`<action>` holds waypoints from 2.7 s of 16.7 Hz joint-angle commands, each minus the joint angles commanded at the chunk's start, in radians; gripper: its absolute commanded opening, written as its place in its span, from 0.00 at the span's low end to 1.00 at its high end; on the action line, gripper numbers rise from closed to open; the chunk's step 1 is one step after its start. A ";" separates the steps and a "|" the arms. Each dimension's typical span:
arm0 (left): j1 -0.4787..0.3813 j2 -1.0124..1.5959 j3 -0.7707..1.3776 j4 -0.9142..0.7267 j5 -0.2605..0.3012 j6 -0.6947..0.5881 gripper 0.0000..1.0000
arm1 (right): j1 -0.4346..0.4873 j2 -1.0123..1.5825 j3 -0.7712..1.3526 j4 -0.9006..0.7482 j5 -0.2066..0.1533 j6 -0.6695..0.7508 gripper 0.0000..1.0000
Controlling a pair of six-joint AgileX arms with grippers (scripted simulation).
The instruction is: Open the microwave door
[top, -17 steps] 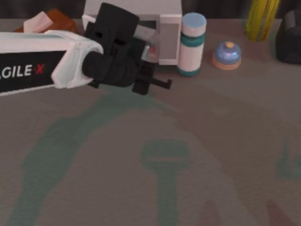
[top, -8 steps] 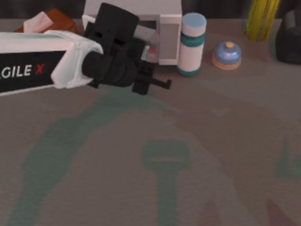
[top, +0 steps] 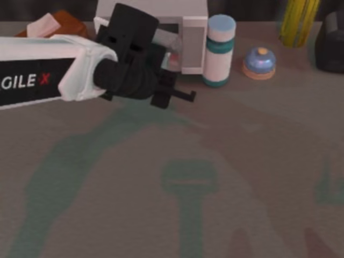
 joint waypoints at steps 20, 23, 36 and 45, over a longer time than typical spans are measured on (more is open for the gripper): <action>0.029 -0.028 -0.038 0.009 0.041 0.062 0.00 | 0.000 0.000 0.000 0.000 0.000 0.000 1.00; 0.029 -0.028 -0.038 0.009 0.041 0.062 0.00 | 0.000 0.000 0.000 0.000 0.000 0.000 1.00; 0.035 -0.039 -0.052 0.010 0.068 0.085 0.00 | 0.000 0.000 0.000 0.000 0.000 0.000 1.00; 0.054 -0.054 -0.072 0.012 0.095 0.125 0.00 | 0.000 0.000 0.000 0.000 0.000 0.000 1.00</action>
